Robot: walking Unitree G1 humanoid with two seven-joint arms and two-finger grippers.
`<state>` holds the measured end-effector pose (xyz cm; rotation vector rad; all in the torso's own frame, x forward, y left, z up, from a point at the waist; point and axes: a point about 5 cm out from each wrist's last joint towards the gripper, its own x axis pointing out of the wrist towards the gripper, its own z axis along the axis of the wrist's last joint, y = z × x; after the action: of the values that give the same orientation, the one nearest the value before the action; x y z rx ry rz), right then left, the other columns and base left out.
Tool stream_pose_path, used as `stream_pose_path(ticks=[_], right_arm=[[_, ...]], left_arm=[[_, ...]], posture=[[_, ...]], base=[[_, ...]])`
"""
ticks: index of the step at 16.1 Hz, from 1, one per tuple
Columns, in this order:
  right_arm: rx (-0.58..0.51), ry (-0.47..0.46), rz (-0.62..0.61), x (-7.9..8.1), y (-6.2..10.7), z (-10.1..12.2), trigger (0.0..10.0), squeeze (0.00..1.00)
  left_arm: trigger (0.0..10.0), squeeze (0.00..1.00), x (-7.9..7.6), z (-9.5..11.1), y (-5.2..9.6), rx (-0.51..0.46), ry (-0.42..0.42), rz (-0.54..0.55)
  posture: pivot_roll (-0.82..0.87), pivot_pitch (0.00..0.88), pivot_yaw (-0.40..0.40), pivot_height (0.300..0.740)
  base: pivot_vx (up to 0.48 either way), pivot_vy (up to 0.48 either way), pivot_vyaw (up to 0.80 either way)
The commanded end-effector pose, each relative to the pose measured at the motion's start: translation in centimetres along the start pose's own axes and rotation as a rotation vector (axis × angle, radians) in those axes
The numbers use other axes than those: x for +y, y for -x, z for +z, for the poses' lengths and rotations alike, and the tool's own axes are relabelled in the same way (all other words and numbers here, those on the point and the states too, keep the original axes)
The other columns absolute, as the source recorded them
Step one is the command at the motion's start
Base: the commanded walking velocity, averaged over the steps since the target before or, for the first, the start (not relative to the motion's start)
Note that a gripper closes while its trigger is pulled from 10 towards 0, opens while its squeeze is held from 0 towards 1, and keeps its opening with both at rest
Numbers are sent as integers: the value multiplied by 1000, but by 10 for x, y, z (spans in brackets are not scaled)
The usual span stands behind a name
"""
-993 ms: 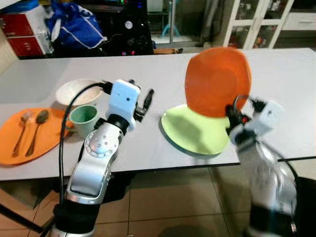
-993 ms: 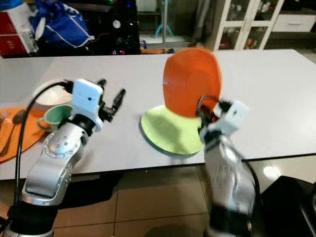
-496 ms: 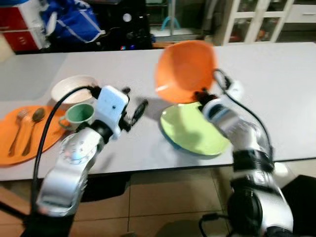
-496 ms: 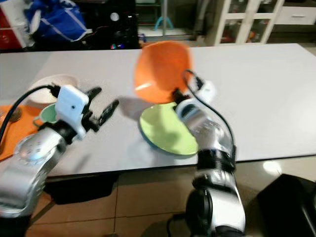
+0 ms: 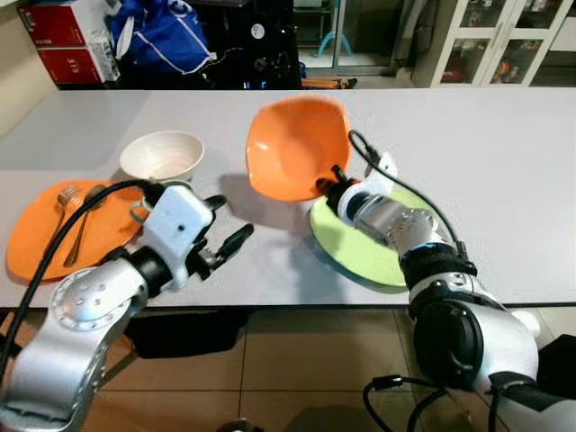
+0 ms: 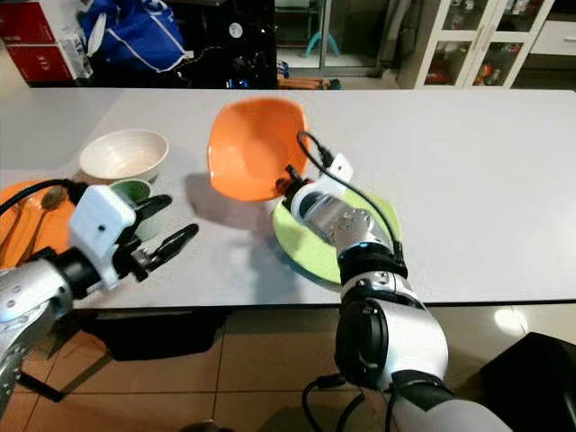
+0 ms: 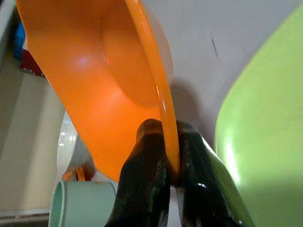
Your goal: Setting the table
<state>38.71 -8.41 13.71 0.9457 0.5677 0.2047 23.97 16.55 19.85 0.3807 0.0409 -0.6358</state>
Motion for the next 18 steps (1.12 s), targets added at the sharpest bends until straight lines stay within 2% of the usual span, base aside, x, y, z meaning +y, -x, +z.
stream_pose_path(ticks=[1, 16, 18], right_arm=[[-36, 6, 40, 12, 0, 10, 10000, 0], [-36, 6, 40, 12, 0, 10, 10000, 0], [46, -9, 14, 8, -4, -4, 10000, 0]], left_arm=[[10000, 0, 0, 5, 3, -12, -11, -12], [10000, 0, 0, 5, 3, -12, -11, -12], [10000, 0, -4, 5, 5, 29, -7, -38]], posture=[[120, 0, 29, 740], [120, 0, 29, 740], [126, 0, 37, 740]], base=[[0, 0, 0], [0, 0, 0], [0, 0, 0]])
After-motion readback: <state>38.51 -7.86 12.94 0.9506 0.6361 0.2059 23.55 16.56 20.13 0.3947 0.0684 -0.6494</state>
